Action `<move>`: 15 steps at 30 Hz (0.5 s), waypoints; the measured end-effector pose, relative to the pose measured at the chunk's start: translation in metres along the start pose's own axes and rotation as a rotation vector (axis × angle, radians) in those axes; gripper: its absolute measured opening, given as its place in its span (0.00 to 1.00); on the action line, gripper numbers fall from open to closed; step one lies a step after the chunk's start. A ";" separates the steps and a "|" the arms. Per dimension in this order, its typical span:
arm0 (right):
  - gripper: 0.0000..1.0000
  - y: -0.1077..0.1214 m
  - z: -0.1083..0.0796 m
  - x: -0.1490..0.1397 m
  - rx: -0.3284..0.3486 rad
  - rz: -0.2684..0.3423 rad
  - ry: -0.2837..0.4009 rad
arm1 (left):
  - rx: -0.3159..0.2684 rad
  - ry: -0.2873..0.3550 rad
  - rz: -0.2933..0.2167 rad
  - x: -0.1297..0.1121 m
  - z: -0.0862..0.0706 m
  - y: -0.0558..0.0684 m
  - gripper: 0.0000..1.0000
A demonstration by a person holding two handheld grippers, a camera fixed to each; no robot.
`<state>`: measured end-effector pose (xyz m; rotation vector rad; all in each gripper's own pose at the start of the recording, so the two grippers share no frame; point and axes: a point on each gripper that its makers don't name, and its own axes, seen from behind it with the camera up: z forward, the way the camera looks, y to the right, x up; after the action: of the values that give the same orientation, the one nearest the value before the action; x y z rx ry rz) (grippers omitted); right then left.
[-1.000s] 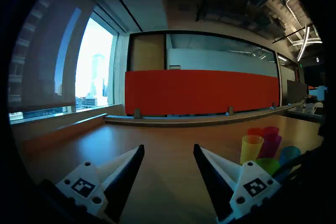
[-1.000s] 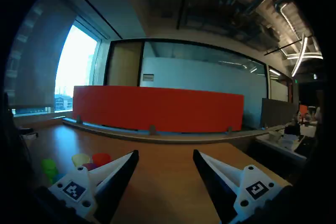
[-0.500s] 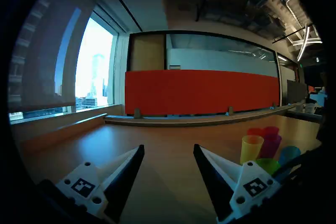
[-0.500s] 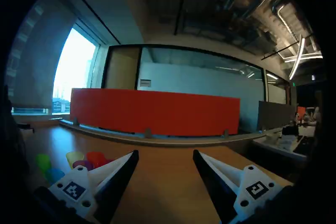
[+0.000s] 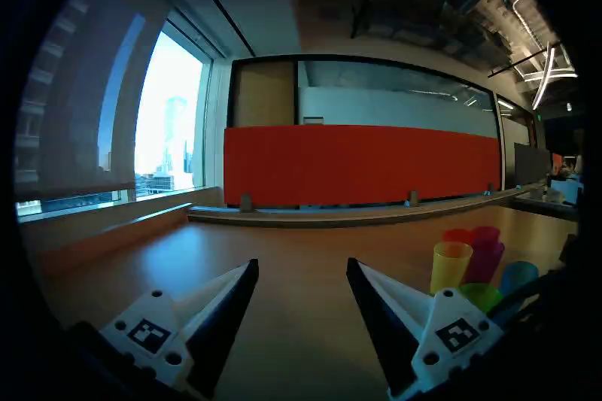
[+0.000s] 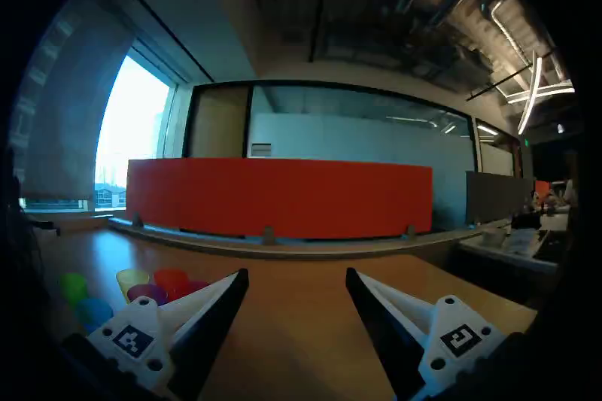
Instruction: Pour water
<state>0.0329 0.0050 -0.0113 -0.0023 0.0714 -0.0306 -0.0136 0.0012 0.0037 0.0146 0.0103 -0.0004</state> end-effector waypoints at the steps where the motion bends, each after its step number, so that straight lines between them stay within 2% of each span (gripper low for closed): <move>1: 1.00 -0.001 0.001 -0.002 0.002 0.003 -0.001 | 0.000 0.000 0.000 0.000 0.000 0.000 0.86; 6: 1.00 -0.004 0.003 -0.013 0.008 0.023 -0.008 | 0.000 0.000 0.000 0.000 0.000 0.000 0.86; 15: 1.00 -0.012 0.004 -0.025 0.015 -0.006 -0.019 | 0.000 0.000 0.000 0.000 0.000 0.000 0.86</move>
<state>0.0074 -0.0061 -0.0055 0.0126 0.0524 -0.0374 -0.0133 0.0013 0.0035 0.0147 0.0103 -0.0002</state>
